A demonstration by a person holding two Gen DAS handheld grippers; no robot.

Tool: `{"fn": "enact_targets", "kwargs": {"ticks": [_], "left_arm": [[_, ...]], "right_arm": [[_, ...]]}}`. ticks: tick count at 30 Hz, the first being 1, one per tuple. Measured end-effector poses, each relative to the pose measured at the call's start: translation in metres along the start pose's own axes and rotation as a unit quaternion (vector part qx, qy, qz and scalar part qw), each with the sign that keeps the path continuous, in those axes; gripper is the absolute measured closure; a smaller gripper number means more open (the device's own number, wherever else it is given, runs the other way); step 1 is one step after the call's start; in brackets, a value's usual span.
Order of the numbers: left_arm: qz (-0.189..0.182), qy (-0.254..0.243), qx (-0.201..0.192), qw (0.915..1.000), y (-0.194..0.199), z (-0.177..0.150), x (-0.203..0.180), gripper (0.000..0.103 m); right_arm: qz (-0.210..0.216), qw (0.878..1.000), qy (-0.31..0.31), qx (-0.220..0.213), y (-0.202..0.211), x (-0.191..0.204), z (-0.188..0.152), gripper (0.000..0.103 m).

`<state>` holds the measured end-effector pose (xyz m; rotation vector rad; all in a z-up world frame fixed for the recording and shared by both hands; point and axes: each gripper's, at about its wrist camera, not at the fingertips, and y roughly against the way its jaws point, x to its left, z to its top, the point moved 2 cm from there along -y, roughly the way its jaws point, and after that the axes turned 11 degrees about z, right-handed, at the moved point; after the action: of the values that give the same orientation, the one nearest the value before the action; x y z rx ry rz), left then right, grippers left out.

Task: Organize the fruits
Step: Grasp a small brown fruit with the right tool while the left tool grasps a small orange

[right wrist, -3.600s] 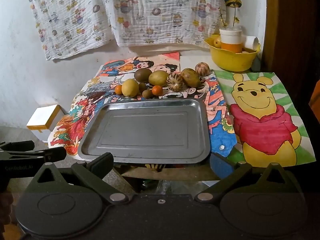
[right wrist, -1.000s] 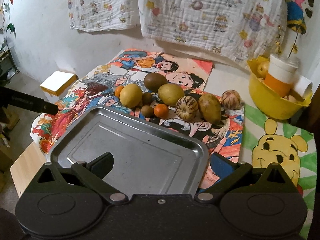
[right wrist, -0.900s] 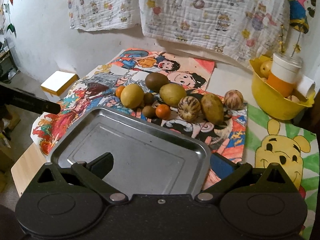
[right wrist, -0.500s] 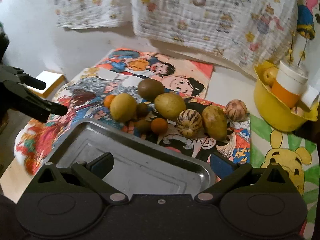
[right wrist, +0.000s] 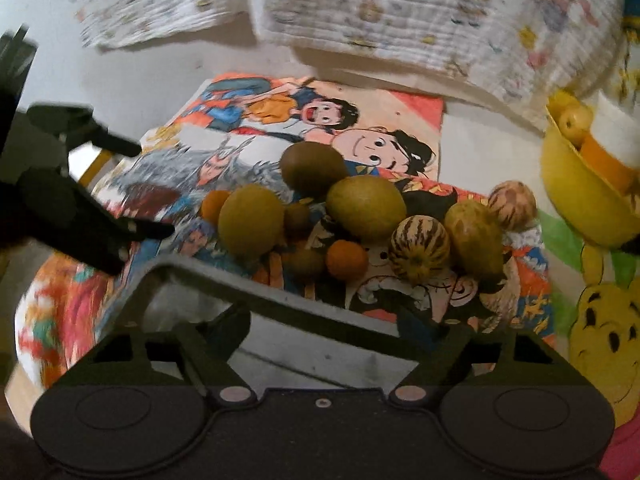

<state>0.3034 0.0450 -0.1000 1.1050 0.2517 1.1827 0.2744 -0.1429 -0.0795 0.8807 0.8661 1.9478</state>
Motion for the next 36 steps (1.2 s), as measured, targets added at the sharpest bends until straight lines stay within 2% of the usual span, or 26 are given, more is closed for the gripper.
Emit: {"fn": "enact_targets", "kwargs": {"ticks": [3,9,17,20,24,30,36], "left_arm": [[-0.026,-0.015,-0.013,0.9995,-0.009,0.003,0.002,0.011],[-0.047,-0.069,-0.033,0.9960,-0.021,0.009,0.001,0.020],[-0.078,-0.105,-0.046,0.9903,-0.032,0.015,-0.003,0.032],[-0.083,-0.113,-0.041,0.9892,-0.037,0.018,-0.006,0.037],[-0.096,-0.117,-0.037,0.9878,-0.040,0.020,-0.008,0.041],[-0.112,-0.121,-0.022,0.9861,-0.045,0.021,-0.014,0.057],[-0.122,-0.118,-0.015,0.9854,-0.049,0.022,-0.015,0.065]], "right_arm": [[0.011,0.998,-0.061,-0.002,-0.010,-0.009,0.006,0.029],[0.028,0.986,-0.163,-0.002,-0.027,-0.024,0.011,0.041],[0.032,0.980,-0.194,-0.001,-0.043,-0.025,0.024,0.049],[0.030,0.974,-0.223,0.004,-0.050,-0.028,0.025,0.053],[0.031,0.965,-0.260,0.010,-0.058,-0.032,0.023,0.056],[0.031,0.959,-0.282,0.010,-0.066,-0.035,0.025,0.056],[0.026,0.952,-0.306,0.003,-0.070,-0.039,0.024,0.063]]}}
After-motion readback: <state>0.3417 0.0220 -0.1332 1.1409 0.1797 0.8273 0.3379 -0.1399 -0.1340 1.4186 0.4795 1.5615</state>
